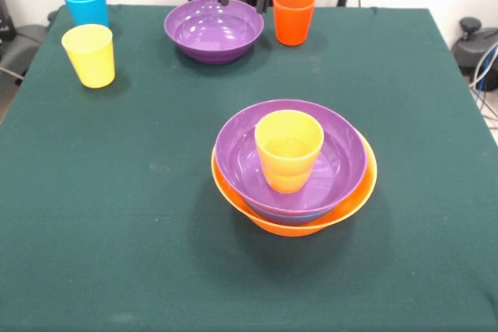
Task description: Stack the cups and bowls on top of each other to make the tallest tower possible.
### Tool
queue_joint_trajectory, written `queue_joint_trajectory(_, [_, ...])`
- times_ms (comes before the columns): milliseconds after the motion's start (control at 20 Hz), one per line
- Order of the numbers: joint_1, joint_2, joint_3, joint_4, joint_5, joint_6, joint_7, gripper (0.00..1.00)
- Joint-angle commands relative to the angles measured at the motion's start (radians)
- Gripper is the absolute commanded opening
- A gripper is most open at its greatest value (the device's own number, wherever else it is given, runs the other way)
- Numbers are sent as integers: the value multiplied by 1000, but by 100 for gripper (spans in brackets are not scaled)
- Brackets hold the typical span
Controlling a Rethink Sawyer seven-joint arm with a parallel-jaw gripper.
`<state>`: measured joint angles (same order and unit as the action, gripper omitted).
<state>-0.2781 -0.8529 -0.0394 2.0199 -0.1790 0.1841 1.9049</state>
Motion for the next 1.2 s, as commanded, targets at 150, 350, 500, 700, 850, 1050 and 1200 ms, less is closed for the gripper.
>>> queue_joint_trajectory(150, [11,89,63,41,-78,-71,72,100])
queue_joint_trajectory(350, [86,106,-23,11,-95,-89,96,100])
queue_joint_trajectory(500, [86,113,-15,16,-83,-94,103,100])
queue_joint_trajectory(700, [77,131,0,18,-76,-115,102,100])
queue_joint_trajectory(850, [87,153,-14,10,-76,-147,109,100])
queue_joint_trajectory(1050, [93,181,-17,3,-72,-186,116,100])
queue_joint_trajectory(1200, [78,192,3,4,-69,-203,115,100])
